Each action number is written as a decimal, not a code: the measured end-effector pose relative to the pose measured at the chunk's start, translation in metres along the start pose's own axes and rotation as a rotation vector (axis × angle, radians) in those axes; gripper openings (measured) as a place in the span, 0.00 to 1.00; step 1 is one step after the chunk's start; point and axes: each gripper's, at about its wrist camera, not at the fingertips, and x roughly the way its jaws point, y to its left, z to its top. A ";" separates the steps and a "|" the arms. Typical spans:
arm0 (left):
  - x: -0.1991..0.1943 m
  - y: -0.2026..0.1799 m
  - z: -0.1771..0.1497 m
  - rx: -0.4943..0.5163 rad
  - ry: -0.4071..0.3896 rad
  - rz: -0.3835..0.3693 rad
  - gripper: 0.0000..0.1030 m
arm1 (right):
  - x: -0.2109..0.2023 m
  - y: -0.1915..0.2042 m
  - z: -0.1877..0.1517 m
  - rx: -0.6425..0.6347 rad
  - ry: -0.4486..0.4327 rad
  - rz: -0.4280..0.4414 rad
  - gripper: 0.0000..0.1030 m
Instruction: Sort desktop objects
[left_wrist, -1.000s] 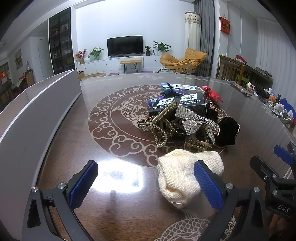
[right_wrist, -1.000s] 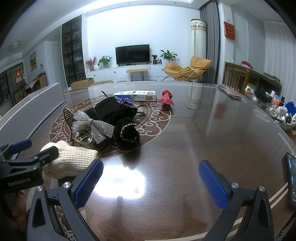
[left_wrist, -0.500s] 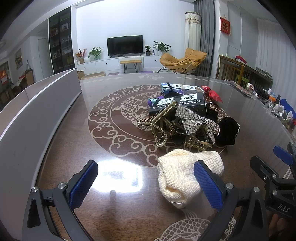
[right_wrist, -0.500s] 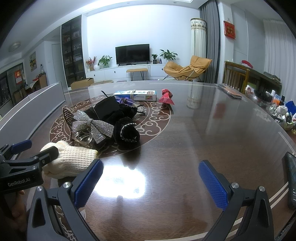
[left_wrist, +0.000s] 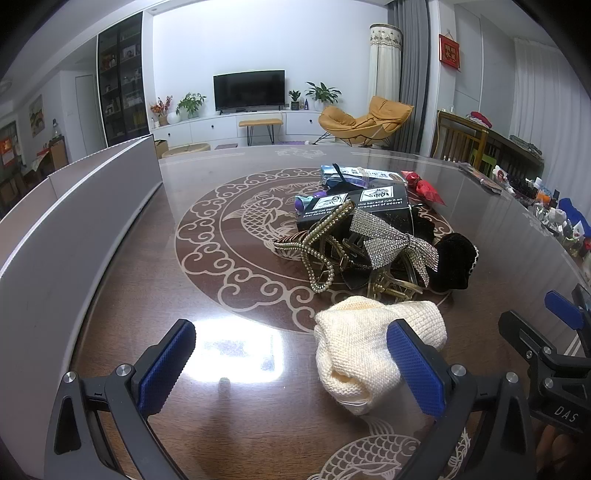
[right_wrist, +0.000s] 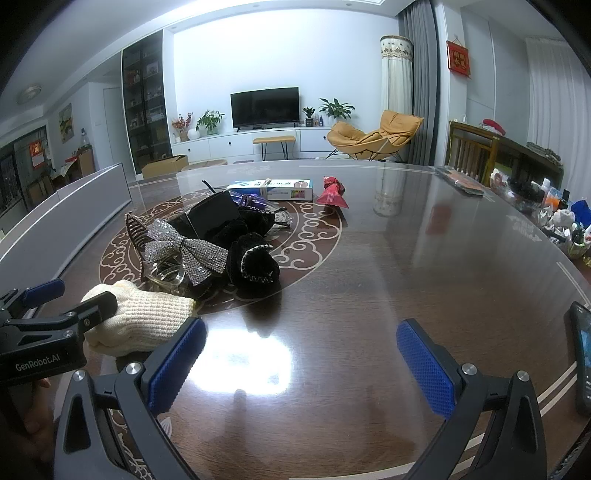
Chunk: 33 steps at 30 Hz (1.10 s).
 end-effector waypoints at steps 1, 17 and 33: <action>0.000 0.000 0.000 0.000 0.000 0.000 1.00 | 0.000 0.000 0.000 -0.001 0.000 0.000 1.00; 0.000 -0.001 -0.001 -0.003 0.000 0.000 1.00 | -0.001 0.000 0.000 0.000 0.000 0.001 1.00; 0.001 -0.002 -0.001 -0.006 0.000 0.000 1.00 | -0.001 0.000 0.001 0.000 0.000 0.003 1.00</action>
